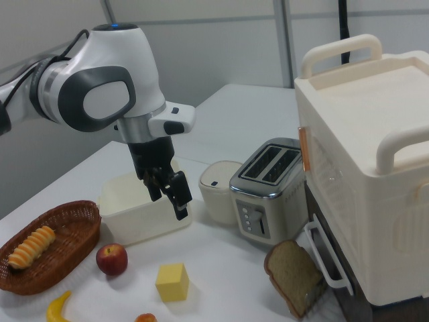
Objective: Put the purple cube on the table
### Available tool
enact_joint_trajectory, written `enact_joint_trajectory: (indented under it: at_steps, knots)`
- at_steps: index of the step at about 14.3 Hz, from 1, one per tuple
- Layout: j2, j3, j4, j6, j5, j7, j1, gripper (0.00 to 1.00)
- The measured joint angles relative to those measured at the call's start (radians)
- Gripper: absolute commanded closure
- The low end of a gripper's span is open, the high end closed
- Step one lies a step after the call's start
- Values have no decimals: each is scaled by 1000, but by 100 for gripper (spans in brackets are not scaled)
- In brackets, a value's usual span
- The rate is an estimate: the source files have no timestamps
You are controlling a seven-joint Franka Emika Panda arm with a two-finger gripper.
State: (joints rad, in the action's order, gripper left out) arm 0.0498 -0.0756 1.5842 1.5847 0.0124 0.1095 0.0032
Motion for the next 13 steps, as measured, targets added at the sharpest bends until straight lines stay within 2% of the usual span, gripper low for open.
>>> enact_joint_trajectory:
  at_steps: [13]
  knots:
    - [19, 2, 4, -6, 24, -6, 29, 0]
